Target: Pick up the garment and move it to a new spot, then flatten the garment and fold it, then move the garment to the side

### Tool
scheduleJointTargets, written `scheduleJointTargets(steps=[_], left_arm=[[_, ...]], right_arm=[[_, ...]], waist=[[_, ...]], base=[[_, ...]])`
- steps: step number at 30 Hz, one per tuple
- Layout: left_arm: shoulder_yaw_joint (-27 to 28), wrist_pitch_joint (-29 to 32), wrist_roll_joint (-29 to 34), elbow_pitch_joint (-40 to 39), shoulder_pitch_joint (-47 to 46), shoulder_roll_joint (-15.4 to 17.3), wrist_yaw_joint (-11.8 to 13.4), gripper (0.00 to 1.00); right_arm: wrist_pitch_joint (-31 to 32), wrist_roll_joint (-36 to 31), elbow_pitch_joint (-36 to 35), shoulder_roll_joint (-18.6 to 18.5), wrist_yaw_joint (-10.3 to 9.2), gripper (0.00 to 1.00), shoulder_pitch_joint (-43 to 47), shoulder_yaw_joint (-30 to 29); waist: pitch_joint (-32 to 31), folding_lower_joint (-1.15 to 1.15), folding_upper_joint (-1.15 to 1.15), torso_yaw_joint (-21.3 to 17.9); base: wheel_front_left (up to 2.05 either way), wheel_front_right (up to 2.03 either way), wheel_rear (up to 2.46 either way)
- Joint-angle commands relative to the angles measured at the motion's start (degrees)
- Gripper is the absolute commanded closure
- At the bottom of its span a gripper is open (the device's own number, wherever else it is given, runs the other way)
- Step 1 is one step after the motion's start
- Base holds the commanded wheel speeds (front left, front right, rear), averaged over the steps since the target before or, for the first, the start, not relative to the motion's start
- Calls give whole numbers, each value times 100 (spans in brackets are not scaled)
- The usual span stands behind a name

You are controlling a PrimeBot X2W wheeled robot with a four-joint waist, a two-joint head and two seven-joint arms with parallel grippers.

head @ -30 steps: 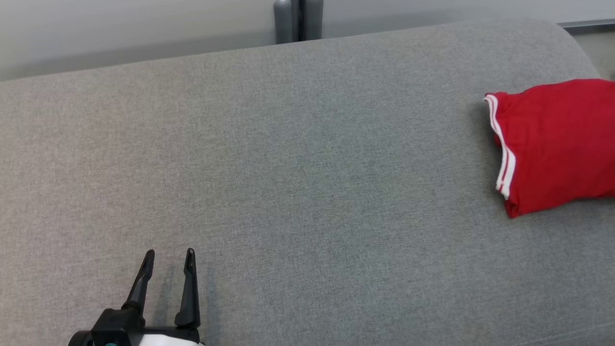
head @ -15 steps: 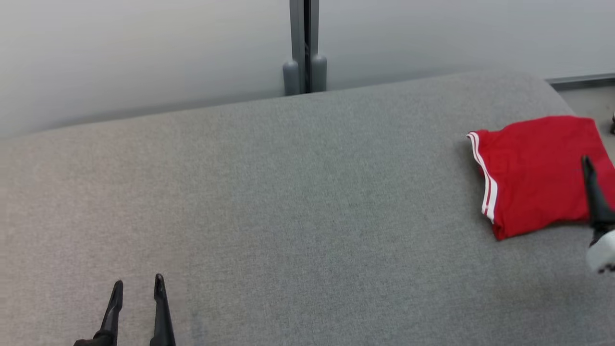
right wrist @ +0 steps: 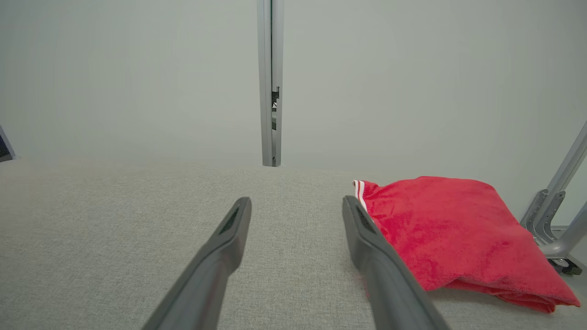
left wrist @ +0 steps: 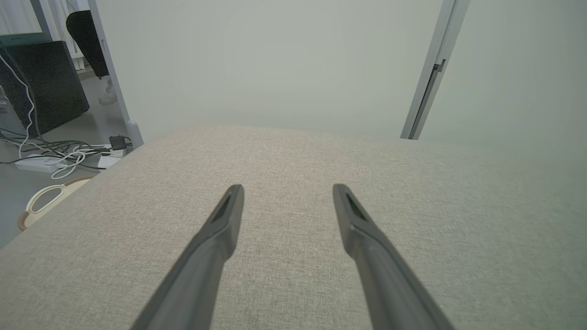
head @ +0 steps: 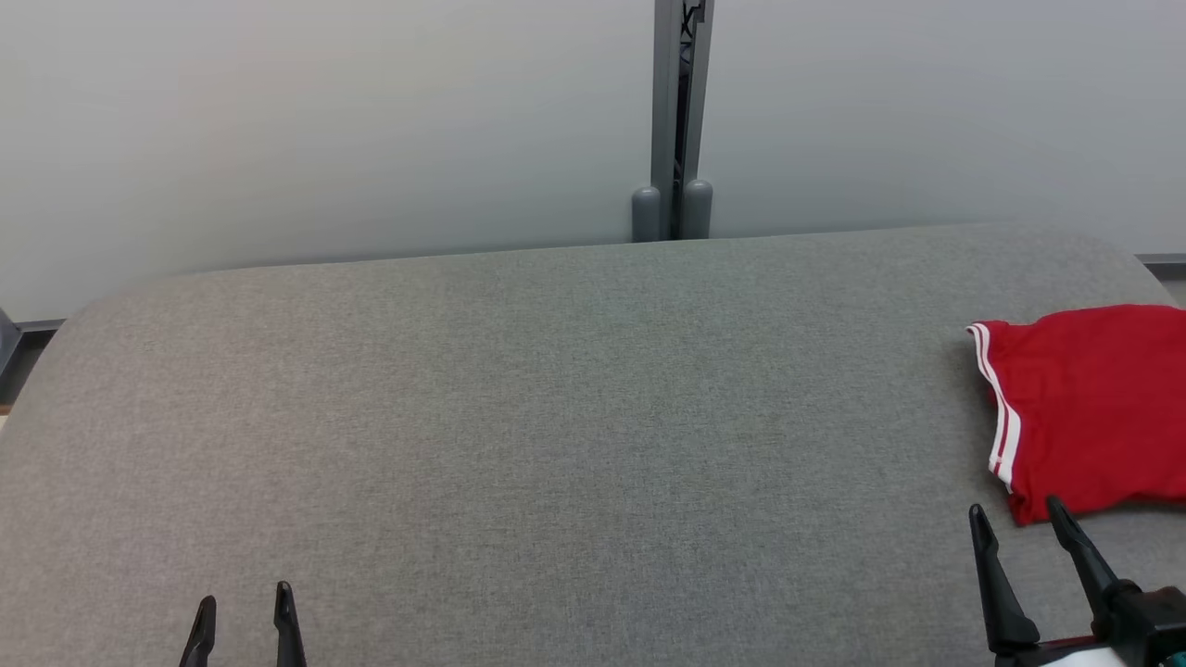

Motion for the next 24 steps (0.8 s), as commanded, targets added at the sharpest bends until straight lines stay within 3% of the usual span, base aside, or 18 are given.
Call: scheduleJointTargets(steps=[1,7,15,16,21,24], left_arm=[[24,-24,61,39,-117,23,-43,0],[-85,-24,43,358,-216,24,-360,0],[-182,-24,-62,507,-198,23,-441,0],[-189,1,-62,524,-125,-2,-438,100],[-194,47,-90,792,2,-73,-438,100],[-147,157,-421,811,-105,-69,-466,100]], right_arm=[[-24,-50,-67,49,-1,0,100,-63],[-24,-67,-90,229,-1,0,343,-255],[-25,36,-51,250,-1,0,338,-264],[0,28,-56,263,0,100,328,-245],[48,61,213,361,0,100,396,-206],[159,423,250,356,0,100,306,-236]], waist=[[-33,0,0,63],[-91,0,0,170],[-116,0,0,189],[-117,0,0,190],[-116,0,0,191],[-109,0,0,190]], base=[[0,0,0],[0,0,0],[0,0,0],[0,0,0],[0,0,0],[0,0,0]])
